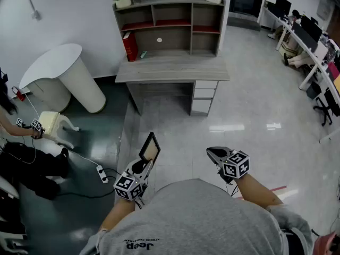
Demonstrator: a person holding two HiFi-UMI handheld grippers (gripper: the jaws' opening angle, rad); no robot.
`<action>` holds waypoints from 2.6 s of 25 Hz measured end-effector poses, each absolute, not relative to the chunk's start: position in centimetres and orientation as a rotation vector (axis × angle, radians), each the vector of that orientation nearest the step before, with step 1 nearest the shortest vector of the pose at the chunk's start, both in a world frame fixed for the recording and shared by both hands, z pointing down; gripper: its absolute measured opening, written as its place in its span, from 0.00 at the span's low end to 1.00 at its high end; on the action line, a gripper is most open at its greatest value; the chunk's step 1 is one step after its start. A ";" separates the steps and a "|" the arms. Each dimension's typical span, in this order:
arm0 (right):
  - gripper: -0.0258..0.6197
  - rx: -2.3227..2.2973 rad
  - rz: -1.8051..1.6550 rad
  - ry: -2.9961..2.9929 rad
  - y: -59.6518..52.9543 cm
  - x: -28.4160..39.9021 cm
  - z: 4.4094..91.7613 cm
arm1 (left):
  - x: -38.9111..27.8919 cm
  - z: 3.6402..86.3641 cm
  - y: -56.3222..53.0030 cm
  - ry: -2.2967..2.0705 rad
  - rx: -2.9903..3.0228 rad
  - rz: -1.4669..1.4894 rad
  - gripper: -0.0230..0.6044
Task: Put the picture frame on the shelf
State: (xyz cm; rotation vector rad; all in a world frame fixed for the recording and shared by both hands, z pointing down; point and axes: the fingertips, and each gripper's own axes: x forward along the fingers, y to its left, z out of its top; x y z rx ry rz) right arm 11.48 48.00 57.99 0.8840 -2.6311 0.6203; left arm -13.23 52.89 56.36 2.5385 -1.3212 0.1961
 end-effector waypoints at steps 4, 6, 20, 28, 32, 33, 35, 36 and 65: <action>0.05 0.887 0.616 -2.632 47.7 11.6 58.2 | -13.0 56.5 52.5 -1.311 2.547 0.201 0.20; 0.05 0.888 0.615 -2.634 47.6 11.7 58.1 | -12.8 56.5 52.4 -1.308 2.550 0.201 0.20; 0.05 0.921 0.674 -2.657 47.0 15.1 57.7 | -9.4 56.1 51.0 -1.282 2.571 0.214 0.20; 0.06 0.910 0.670 -2.663 47.5 21.8 57.6 | -2.4 55.3 50.2 -1.266 2.598 0.195 0.20; 0.06 0.899 0.675 -2.663 47.6 25.5 57.9 | 1.1 55.1 50.3 -1.277 2.596 0.178 0.20; 0.06 0.900 0.679 -2.663 47.7 26.3 58.2 | 1.7 55.1 50.5 -1.281 2.593 0.175 0.20; 0.06 0.906 0.699 -2.663 47.6 27.5 58.7 | 2.4 55.0 50.8 -1.288 2.586 0.173 0.20; 0.06 0.909 0.713 -2.663 47.4 27.8 59.0 | 2.4 55.0 50.8 -1.293 2.583 0.176 0.20; 0.07 1.059 0.704 -2.578 26.7 6.3 57.7 | -18.6 53.9 28.2 -1.116 2.665 0.096 0.19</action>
